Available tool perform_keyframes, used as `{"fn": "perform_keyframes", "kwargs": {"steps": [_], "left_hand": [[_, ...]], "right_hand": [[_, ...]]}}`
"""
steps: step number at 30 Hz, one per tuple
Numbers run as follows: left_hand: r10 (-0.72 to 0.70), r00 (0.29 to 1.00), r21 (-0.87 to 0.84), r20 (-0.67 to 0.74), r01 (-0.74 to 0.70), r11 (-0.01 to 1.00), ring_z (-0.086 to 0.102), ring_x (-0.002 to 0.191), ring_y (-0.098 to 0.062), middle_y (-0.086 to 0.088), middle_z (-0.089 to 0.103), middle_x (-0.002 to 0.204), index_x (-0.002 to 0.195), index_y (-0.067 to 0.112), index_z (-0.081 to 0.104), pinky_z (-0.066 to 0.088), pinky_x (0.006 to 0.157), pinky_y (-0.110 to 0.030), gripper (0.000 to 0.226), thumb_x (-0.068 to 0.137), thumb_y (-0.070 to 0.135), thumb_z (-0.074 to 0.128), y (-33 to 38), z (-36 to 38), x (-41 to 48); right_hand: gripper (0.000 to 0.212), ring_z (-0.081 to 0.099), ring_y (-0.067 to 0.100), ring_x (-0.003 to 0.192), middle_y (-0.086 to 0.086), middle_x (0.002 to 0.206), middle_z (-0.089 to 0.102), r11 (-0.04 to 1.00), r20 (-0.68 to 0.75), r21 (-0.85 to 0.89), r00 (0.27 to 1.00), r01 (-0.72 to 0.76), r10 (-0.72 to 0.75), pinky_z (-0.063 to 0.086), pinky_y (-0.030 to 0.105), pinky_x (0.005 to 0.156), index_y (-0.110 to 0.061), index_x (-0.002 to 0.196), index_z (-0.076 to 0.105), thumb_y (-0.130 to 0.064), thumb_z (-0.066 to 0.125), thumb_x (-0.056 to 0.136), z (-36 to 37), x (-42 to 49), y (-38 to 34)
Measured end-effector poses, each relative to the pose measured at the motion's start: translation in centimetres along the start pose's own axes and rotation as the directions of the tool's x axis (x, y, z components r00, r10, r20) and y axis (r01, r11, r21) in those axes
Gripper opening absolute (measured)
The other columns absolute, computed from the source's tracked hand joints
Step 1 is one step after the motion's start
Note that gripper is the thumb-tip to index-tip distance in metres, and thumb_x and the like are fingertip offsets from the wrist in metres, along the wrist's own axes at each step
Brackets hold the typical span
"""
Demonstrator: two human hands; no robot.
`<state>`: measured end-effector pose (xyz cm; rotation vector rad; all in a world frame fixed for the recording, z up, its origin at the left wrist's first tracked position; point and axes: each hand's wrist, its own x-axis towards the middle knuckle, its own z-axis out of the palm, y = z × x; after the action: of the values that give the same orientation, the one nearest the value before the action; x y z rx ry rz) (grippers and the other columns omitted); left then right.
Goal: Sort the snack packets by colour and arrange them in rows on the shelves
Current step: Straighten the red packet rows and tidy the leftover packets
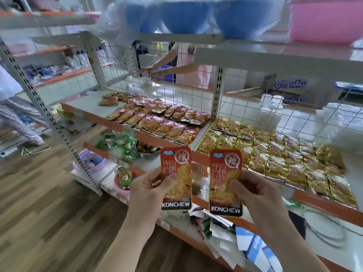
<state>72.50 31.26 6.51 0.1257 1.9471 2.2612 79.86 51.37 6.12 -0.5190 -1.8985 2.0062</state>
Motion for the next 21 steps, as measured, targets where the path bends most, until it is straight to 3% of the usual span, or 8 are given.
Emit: {"fn": "perform_keyframes", "kwargs": {"steps": [5,10,14,17,21], "left_hand": [[0.008,1.000,-0.001,-0.019,-0.008,1.000,0.075,0.086,-0.025,-0.003,0.078,0.094,0.098,0.018,0.076,0.057,0.077,-0.040,0.016,0.086,0.011,0.070,0.8,-2.1,2.1],[0.012,0.999,0.018,-0.047,-0.011,1.000,0.075,0.088,-0.022,-0.001,0.078,0.094,0.085,0.028,0.081,0.057,0.082,-0.043,0.018,0.084,0.013,0.071,1.8,-4.3,5.5],[0.034,0.999,0.052,-0.039,-0.032,0.998,0.075,0.088,-0.021,0.002,0.078,0.092,0.083,0.040,0.080,0.057,0.082,-0.040,0.027,0.084,0.015,0.071,2.5,-6.1,9.1],[0.027,0.999,0.059,-0.035,-0.025,0.998,0.074,0.090,-0.022,0.002,0.078,0.093,0.084,0.040,0.080,0.056,0.085,-0.041,0.024,0.082,0.017,0.071,2.6,-7.6,12.1],[0.000,1.000,0.068,-0.031,0.003,0.998,0.074,0.092,-0.024,0.001,0.078,0.093,0.085,0.039,0.080,0.056,0.083,-0.038,0.021,0.074,0.023,0.072,2.7,-9.9,16.1]], "right_hand": [[0.014,0.070,0.010,0.070,-0.002,0.080,0.076,1.000,-0.011,0.003,1.000,-0.014,0.014,0.053,0.019,0.062,-0.018,0.087,0.074,-0.004,0.071,0.084,3.3,1.7,-0.4],[0.015,0.071,0.017,0.074,0.003,0.082,0.077,1.000,0.011,0.019,1.000,0.007,-0.007,0.054,0.034,0.078,-0.020,0.075,0.077,-0.006,0.072,0.079,7.1,4.1,-0.7],[0.022,0.072,0.014,0.073,0.000,0.081,0.076,1.000,0.024,0.018,1.000,-0.006,0.006,0.053,0.033,0.077,-0.024,0.072,0.078,-0.006,0.071,0.083,10.0,6.7,-0.7],[0.028,0.071,0.010,0.070,-0.002,0.080,0.076,1.000,0.026,0.021,0.999,-0.023,0.022,0.052,0.031,0.073,-0.030,0.071,0.078,-0.006,0.071,0.083,12.5,9.0,-0.6],[0.023,0.070,0.008,0.067,-0.003,0.078,0.076,0.999,0.007,0.001,0.999,-0.040,0.040,0.052,0.030,0.071,-0.023,0.070,0.077,-0.005,0.072,0.083,15.6,12.0,-0.1]]}}
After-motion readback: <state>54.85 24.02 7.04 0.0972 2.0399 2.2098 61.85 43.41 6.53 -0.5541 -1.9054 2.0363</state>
